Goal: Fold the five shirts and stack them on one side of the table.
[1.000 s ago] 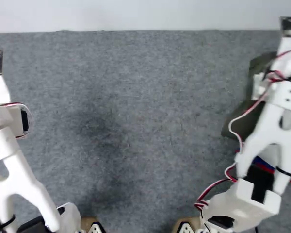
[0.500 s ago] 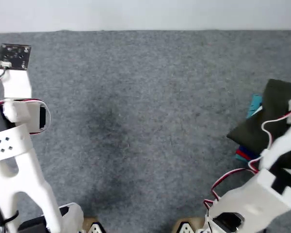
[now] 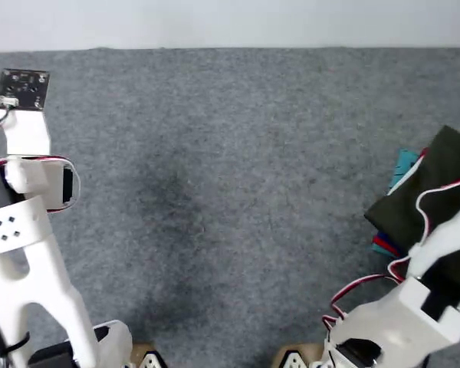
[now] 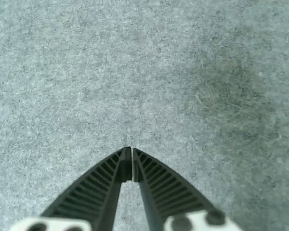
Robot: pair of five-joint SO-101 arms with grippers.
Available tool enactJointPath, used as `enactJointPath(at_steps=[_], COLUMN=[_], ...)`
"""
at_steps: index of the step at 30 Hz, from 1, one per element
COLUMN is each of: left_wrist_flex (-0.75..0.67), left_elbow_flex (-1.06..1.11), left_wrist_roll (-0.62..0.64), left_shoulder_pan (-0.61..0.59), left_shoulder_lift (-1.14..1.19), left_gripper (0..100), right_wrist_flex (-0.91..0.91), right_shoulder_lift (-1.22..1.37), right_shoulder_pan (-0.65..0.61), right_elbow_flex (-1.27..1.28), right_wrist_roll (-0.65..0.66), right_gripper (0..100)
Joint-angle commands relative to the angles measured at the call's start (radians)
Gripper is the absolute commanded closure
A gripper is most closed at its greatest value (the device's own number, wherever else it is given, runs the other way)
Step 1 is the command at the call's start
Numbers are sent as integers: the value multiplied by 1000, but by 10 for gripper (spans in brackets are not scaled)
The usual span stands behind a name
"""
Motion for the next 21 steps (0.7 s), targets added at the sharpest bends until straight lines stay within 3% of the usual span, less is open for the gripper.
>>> enactJointPath(at_steps=[1, 4, 14, 17, 21], left_wrist_flex=[20, 20, 20, 20, 20], left_elbow_flex=[-5, -5, -5, -5, -5], left_wrist_roll=[-3, -3, -2, -2, -2], left_shoulder_pan=[3, 5, 5, 5, 5], left_shoulder_lift=[-32, -32, -34, -34, -34], left_gripper=[987, 987, 987, 987, 987], right_wrist_flex=[25, -65, -593, -599, -443], right_shoulder_lift=[-51, -5, 351, 335, 216], right_shoulder_pan=[-51, -93, -91, -94, -111], right_elbow_flex=[54, 152, 273, 267, 235], right_wrist_roll=[-5, -5, -9, -11, -12], right_gripper=[905, 994, 960, 960, 960])
